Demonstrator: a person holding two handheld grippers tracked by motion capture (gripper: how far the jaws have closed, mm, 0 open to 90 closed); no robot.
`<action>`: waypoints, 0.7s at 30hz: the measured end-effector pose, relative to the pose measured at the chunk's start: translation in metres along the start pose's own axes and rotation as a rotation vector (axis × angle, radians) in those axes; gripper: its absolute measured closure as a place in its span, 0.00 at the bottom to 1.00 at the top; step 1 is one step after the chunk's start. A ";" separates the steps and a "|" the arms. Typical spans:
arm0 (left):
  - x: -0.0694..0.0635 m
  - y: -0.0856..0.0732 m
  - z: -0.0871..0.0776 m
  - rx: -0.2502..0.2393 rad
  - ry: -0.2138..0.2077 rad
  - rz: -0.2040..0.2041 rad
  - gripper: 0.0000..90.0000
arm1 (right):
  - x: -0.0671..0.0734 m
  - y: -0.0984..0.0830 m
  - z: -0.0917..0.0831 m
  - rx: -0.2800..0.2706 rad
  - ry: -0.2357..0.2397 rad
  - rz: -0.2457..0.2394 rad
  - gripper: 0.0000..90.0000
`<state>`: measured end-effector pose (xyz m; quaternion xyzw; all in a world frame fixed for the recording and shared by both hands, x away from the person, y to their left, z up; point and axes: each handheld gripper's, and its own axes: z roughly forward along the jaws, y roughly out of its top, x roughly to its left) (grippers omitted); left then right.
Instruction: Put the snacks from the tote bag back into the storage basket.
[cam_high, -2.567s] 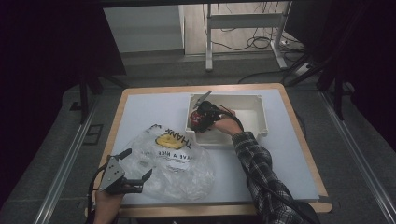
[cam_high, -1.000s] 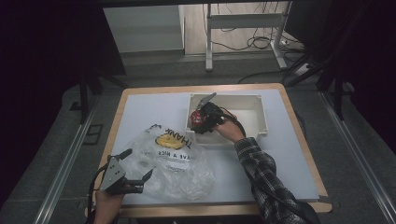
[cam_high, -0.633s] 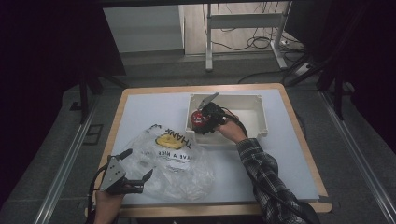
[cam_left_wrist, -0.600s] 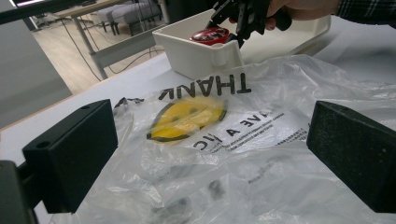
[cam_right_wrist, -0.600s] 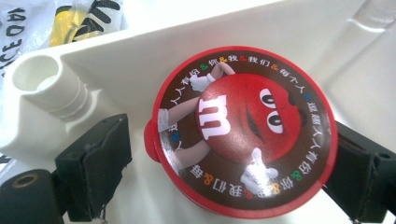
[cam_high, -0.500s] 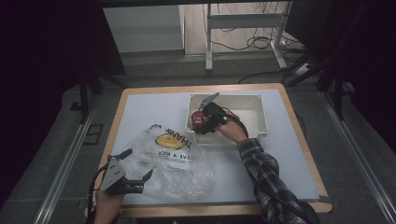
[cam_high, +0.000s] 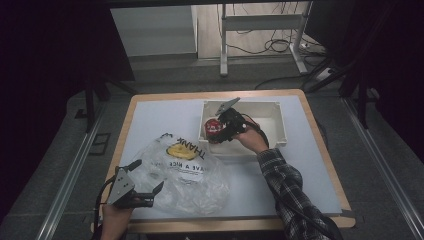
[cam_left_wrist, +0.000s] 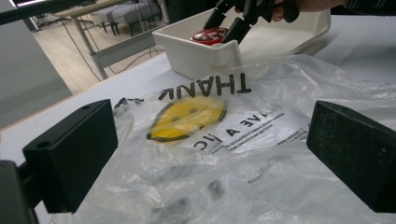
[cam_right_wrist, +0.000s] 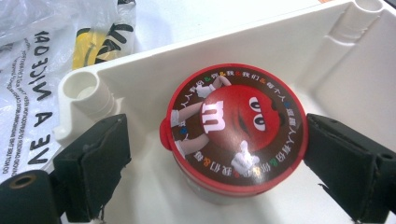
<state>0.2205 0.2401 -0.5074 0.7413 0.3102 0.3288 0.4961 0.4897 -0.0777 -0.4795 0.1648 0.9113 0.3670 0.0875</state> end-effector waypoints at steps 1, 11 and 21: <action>0.000 0.000 0.000 0.000 0.000 0.001 0.02 | 0.000 0.000 -0.001 -0.003 0.001 0.007 0.10; 0.000 0.000 0.000 -0.001 0.003 0.003 0.02 | 0.003 -0.002 -0.012 -0.031 0.000 0.010 0.09; -0.001 0.000 0.000 -0.009 0.004 -0.004 0.02 | 0.011 -0.005 -0.021 -0.065 0.012 0.019 0.08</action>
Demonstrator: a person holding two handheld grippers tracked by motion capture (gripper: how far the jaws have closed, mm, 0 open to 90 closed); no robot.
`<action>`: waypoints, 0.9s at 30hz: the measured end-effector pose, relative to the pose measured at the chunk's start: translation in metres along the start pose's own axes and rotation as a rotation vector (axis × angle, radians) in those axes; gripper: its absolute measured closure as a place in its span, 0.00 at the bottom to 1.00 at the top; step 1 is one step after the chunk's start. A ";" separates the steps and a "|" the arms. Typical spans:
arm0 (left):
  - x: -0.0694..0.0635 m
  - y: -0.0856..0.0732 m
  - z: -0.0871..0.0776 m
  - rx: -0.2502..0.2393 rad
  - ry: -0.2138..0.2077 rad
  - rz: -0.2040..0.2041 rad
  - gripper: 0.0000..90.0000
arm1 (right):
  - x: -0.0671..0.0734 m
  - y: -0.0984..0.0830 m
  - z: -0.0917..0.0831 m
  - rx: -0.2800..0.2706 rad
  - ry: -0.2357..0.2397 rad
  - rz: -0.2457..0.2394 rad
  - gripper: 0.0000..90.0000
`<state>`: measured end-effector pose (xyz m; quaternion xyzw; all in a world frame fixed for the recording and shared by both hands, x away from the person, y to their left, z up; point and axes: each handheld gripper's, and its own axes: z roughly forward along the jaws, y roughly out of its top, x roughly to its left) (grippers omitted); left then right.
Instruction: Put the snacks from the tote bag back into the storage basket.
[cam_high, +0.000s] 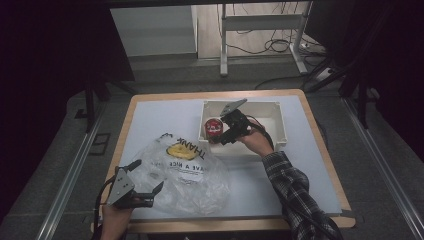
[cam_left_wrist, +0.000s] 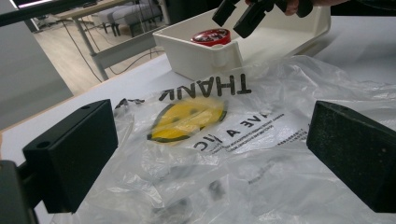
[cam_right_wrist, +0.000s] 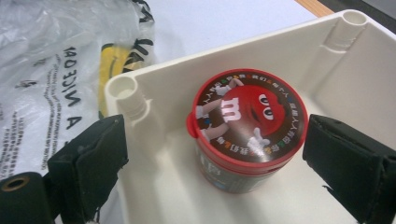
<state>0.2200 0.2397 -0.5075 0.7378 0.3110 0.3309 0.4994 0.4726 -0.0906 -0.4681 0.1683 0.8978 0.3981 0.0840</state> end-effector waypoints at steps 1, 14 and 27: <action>0.000 0.000 0.000 0.000 0.000 0.000 0.02 | 0.001 0.000 -0.001 -0.003 0.000 0.001 0.08; 0.000 0.000 -0.001 0.003 -0.002 0.005 0.02 | 0.010 -0.003 -0.010 -0.014 -0.007 -0.005 0.08; 0.000 0.000 -0.001 -0.005 -0.002 -0.002 0.02 | 0.018 -0.008 -0.018 -0.027 -0.007 0.002 0.08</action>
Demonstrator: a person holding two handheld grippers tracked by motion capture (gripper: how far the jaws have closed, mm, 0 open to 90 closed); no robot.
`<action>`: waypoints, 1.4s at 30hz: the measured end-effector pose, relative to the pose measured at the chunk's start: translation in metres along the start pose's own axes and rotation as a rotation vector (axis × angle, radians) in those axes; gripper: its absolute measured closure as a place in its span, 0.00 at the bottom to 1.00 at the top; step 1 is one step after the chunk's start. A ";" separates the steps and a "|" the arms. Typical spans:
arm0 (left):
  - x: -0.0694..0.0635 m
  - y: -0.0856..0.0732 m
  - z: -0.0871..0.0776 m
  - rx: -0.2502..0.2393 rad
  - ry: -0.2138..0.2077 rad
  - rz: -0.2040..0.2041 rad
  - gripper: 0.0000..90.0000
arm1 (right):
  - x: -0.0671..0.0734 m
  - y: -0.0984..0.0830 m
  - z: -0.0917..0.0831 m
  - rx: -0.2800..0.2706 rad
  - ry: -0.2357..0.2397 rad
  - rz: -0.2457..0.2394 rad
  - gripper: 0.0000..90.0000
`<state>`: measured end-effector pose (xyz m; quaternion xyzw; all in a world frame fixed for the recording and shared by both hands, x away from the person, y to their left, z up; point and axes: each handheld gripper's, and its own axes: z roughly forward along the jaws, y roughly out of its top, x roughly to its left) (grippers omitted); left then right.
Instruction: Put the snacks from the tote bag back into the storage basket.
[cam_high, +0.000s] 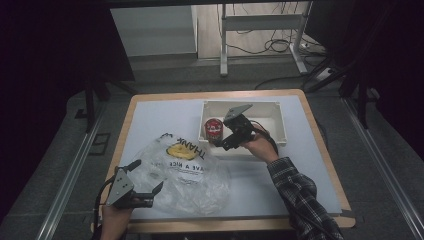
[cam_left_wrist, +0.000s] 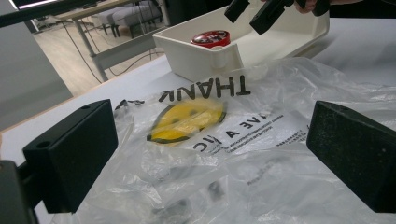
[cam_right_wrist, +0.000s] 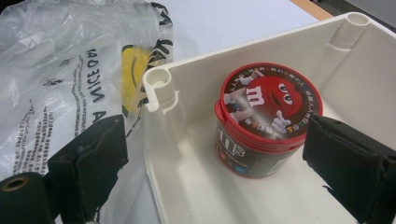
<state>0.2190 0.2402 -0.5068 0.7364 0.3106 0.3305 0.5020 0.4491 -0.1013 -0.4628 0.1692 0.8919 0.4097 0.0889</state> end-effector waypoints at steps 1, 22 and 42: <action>0.000 0.000 0.000 0.000 0.000 -0.001 0.02 | 0.000 0.000 -0.001 -0.002 0.000 0.000 0.08; 0.000 0.000 0.000 -0.004 0.000 -0.001 0.02 | 0.009 -0.009 -0.015 -0.031 -0.002 0.008 0.08; -0.001 0.001 0.000 -0.004 -0.001 0.001 0.02 | 0.017 -0.025 -0.026 -0.021 -0.014 0.015 0.08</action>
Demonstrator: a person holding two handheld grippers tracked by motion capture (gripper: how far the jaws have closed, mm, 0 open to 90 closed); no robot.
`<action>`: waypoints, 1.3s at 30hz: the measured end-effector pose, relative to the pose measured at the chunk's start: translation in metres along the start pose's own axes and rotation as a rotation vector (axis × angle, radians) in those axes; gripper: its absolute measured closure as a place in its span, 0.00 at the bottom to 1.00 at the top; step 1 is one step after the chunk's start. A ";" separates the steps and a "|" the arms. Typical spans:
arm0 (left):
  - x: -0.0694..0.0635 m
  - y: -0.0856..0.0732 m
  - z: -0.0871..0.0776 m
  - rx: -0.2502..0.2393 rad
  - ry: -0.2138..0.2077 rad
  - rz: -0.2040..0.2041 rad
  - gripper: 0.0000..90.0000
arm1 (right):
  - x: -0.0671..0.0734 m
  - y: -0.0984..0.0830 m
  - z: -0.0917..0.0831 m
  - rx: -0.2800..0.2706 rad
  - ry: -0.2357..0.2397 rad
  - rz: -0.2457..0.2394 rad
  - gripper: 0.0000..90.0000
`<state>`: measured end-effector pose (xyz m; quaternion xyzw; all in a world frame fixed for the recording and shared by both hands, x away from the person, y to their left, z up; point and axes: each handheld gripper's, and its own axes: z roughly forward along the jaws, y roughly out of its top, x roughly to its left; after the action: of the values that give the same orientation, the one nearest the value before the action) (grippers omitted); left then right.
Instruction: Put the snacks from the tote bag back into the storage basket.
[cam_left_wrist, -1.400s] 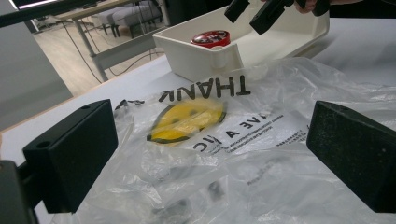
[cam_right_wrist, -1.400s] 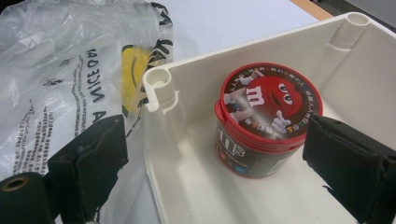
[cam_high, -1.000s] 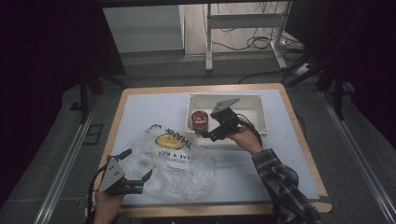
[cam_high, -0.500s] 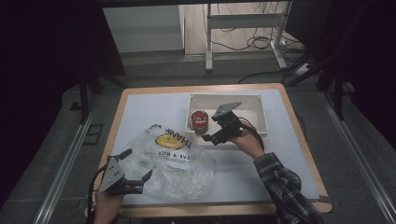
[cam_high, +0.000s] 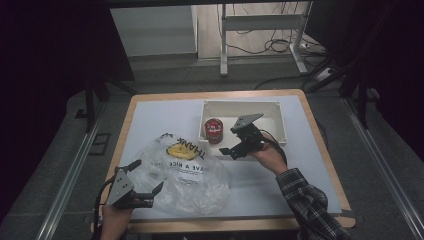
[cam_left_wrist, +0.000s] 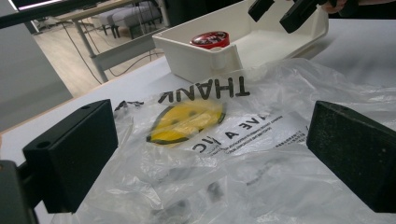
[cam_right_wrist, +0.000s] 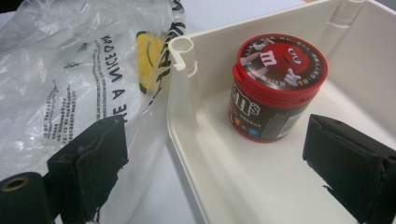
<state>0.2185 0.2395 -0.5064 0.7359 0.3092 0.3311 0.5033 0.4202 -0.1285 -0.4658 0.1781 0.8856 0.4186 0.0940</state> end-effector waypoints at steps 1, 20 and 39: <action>0.000 0.000 0.000 0.000 0.000 0.000 0.02 | 0.000 -0.001 -0.001 -0.002 0.000 0.006 0.08; 0.000 0.000 0.001 0.001 0.000 0.000 0.02 | 0.005 -0.015 -0.021 -0.023 -0.015 0.012 0.06; -0.001 0.000 0.001 0.000 0.000 0.001 0.02 | 0.010 -0.028 -0.035 -0.036 -0.039 0.012 0.05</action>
<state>0.2186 0.2387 -0.5065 0.7360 0.3090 0.3312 0.5031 0.3931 -0.1656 -0.4650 0.1897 0.8747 0.4317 0.1119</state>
